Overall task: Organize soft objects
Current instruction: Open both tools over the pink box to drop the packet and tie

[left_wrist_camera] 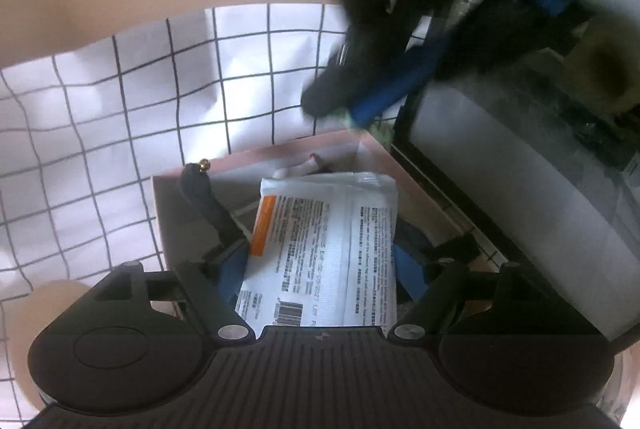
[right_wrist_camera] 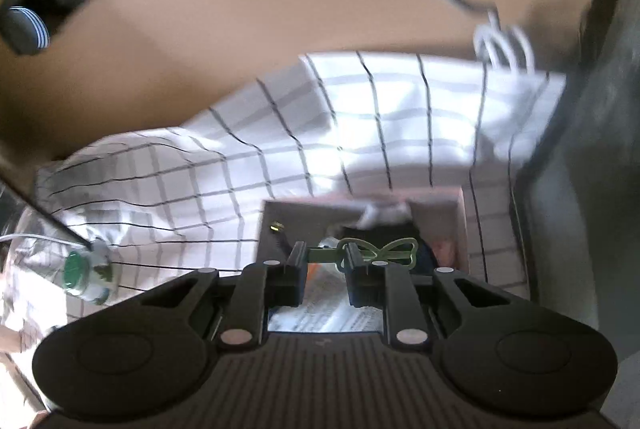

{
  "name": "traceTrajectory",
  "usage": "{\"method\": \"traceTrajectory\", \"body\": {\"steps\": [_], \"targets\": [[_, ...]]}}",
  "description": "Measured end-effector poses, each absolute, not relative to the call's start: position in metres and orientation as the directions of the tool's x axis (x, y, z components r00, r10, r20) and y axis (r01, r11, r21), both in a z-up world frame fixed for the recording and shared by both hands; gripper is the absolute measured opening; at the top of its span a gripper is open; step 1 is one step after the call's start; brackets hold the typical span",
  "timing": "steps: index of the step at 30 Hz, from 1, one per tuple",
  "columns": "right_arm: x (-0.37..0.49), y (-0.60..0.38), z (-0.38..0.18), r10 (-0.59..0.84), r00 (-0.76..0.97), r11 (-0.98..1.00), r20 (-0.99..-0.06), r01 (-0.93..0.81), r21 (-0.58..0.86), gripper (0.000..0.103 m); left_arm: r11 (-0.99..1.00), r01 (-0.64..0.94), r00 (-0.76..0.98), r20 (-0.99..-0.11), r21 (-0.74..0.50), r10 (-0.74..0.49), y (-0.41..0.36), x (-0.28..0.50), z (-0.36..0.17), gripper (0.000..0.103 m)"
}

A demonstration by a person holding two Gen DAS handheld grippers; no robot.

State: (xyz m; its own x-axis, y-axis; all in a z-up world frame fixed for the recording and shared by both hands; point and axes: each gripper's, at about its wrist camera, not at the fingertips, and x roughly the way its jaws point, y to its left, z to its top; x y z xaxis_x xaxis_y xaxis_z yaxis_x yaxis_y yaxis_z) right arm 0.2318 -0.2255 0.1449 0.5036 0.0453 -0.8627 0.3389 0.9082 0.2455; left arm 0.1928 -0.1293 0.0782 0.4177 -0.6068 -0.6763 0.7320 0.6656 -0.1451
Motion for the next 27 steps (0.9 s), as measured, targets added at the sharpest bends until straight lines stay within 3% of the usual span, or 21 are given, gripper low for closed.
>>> {"method": "traceTrajectory", "body": {"steps": [5, 6, 8, 9, 12, 18, 22, 27], "targets": [[0.232, -0.233, 0.128, 0.084, 0.488, 0.878, -0.869, 0.376, 0.296, 0.023, 0.678, 0.721, 0.446, -0.654, -0.141, -0.611, -0.126, 0.198, 0.081, 0.082], [0.231, -0.234, 0.127, 0.085, 0.490, 0.872, -0.868, 0.385, 0.302, 0.029, 0.681, 0.720, 0.455, -0.648, -0.136, -0.611, -0.125, 0.199, 0.080, 0.082], [0.229, -0.234, 0.130, 0.087, 0.502, 0.863, -0.861, 0.394, 0.317, 0.061, 0.687, 0.714, 0.469, -0.635, -0.136, -0.614, -0.126, 0.202, 0.080, 0.082], [0.226, -0.233, 0.134, 0.077, 0.520, 0.860, -0.851, 0.396, 0.321, 0.063, 0.695, 0.706, 0.485, -0.621, -0.139, -0.616, -0.125, 0.204, 0.079, 0.081], [0.213, -0.228, 0.151, 0.046, 0.574, 0.864, -0.818, 0.387, 0.321, 0.063, 0.727, 0.673, 0.547, -0.572, -0.134, -0.611, -0.123, 0.212, 0.083, 0.081], [0.184, -0.223, 0.180, -0.042, 0.634, 0.881, -0.772, 0.388, 0.270, 0.063, 0.727, 0.629, 0.509, -0.560, -0.275, -0.653, -0.105, 0.225, 0.098, 0.081], [0.170, -0.224, 0.174, -0.055, 0.633, 0.878, -0.772, 0.399, 0.265, 0.063, 0.702, 0.690, 0.479, -0.617, -0.177, -0.625, -0.107, 0.203, 0.103, 0.080], [0.160, -0.216, 0.157, -0.084, 0.610, 0.883, -0.788, 0.412, 0.226, 0.063, 0.677, 0.729, 0.452, -0.667, -0.106, -0.592, -0.118, 0.187, 0.086, 0.065]]}}
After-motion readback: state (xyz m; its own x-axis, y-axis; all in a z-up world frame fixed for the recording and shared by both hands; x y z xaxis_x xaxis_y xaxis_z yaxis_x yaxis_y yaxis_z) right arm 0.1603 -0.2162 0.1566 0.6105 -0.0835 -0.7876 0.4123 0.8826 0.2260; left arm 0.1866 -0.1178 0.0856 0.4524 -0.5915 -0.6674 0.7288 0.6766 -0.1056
